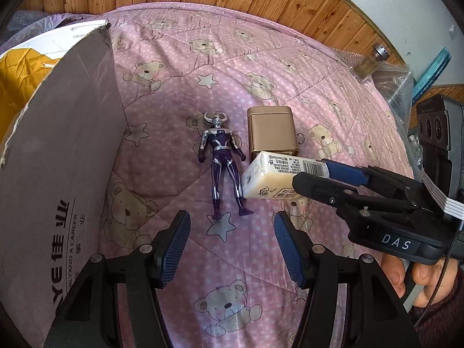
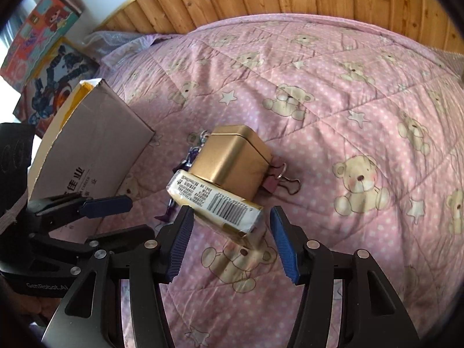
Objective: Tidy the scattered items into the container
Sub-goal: 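Close the right gripper on the white milk carton while the left grasps the purple figurine, then lift the milk carton and figurine and carry them over the white box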
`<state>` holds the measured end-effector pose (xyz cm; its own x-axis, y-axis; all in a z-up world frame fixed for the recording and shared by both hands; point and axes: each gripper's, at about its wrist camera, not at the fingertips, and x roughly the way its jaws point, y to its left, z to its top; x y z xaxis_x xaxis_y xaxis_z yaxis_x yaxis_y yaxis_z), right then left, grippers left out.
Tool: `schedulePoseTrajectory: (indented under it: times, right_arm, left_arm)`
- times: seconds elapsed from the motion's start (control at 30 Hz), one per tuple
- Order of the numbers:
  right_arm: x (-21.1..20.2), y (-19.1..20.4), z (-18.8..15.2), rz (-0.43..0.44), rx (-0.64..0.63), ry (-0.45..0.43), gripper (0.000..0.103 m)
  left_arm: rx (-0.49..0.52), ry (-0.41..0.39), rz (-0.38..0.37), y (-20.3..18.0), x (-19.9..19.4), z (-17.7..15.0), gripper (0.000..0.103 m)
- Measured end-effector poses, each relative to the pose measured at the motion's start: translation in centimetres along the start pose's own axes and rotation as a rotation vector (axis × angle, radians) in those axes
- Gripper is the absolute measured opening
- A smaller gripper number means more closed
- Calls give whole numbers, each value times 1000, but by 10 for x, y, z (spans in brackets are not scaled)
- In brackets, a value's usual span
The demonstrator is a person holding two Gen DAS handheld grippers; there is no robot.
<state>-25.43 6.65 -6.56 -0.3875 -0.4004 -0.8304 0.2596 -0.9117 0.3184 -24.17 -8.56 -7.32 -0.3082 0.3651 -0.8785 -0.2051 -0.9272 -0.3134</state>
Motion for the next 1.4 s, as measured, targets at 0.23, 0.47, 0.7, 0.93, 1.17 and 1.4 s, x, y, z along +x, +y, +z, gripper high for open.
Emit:
schedulePoseTrajectory:
  times: [0.23,0.47,0.7,0.93,1.17,1.4]
  right_arm:
    - [-11,-9,-12,61,35,-17,27]
    - [-34,-24,-32,31,95,-47,27]
    - [-17,-13,-29,46,19,-52,47]
    - [11,-12,-25,69,88,-20,28]
    - [-6,-19,-33,58,173,-55,25]
    - [-15,-19,-45,74,243,-74,25]
  left_arm:
    - [-16,-8,12,5,13,12,61]
    - [-19,-4,26,7,26,24,61]
    - [99,-32,80,-9,49,31,43]
    - [133,-73,94,-5,50,31,28]
    - [106,-88,69,-9,32,31,28]
    - [106,-89,66,-13,14,23,28]
